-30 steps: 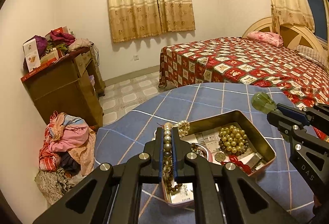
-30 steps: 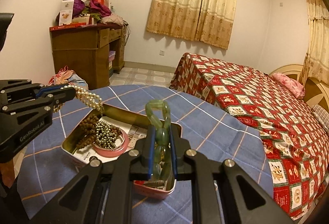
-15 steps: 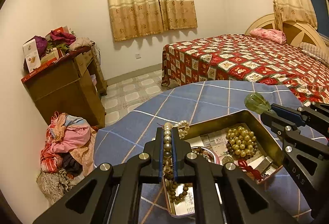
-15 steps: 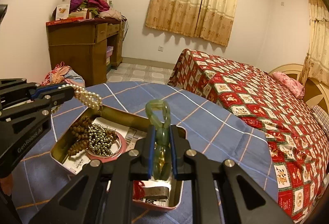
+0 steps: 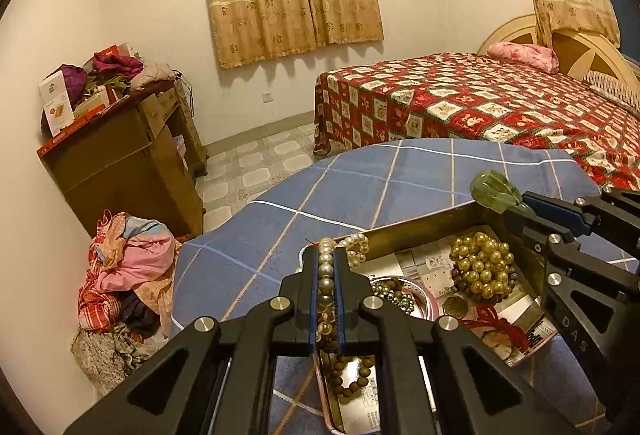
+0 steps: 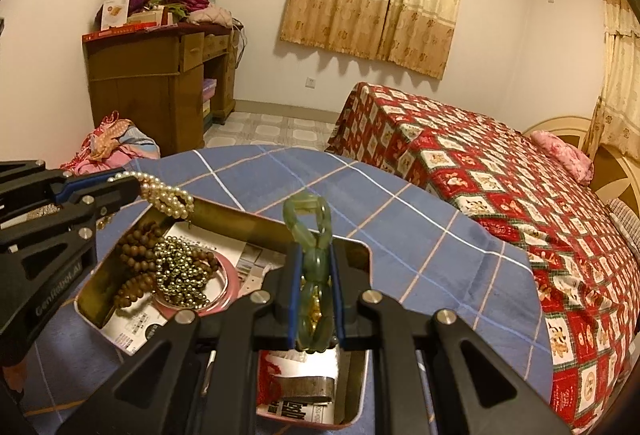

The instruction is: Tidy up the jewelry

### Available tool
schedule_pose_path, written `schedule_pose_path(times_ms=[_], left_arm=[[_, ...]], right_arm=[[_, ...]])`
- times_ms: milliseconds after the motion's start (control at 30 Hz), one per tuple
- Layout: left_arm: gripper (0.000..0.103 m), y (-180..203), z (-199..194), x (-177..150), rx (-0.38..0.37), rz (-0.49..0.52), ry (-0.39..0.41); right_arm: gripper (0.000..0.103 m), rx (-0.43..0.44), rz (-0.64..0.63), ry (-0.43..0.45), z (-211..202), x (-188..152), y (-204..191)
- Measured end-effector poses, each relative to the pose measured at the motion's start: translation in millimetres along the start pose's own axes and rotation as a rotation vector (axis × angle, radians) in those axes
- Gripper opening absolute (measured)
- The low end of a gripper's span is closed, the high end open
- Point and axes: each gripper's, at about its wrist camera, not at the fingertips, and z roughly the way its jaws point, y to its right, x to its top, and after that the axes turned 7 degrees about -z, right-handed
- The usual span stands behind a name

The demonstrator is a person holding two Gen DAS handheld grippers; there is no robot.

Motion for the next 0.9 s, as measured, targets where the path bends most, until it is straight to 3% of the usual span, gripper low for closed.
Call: schedule_pose_path(times_ms=[333, 433, 500, 533, 567, 600, 633, 700, 900], left_arm=[[0.006, 0, 13, -3, 0.006, 0.003, -0.021], [0.007, 4, 14, -6, -0.005, 0.023, -0.034], [0.015, 5, 11, -7, 0.007, 0.023, -0.036], [0.038, 4, 7, -8, 0.01, 0.017, -0.025], [0.071, 3, 3, -9, 0.028, 0.012, -0.005], [0.084, 0, -3, -9, 0.055, 0.005, 0.025], [0.09, -2, -10, -10, 0.059, -0.002, 0.056], [0.09, -6, -19, -11, 0.041, -0.01, 0.063], [0.09, -16, -42, -15, 0.051, -0.041, 0.09]], right_arm=[[0.017, 0.005, -0.012, -0.031, 15, -1, -3], [0.024, 0.035, -0.015, -0.059, 20, -4, -5], [0.043, 0.026, -0.009, -0.045, 15, -8, -5], [0.044, 0.026, -0.001, -0.041, 12, -9, -4], [0.044, 0.023, 0.008, -0.04, 9, -11, -2], [0.045, 0.015, 0.016, -0.038, 6, -12, 0], [0.046, 0.009, 0.025, -0.033, 2, -13, 2], [0.055, -0.005, 0.045, -0.019, -7, -15, 8], [0.061, -0.046, 0.077, 0.024, -32, -18, 19]])
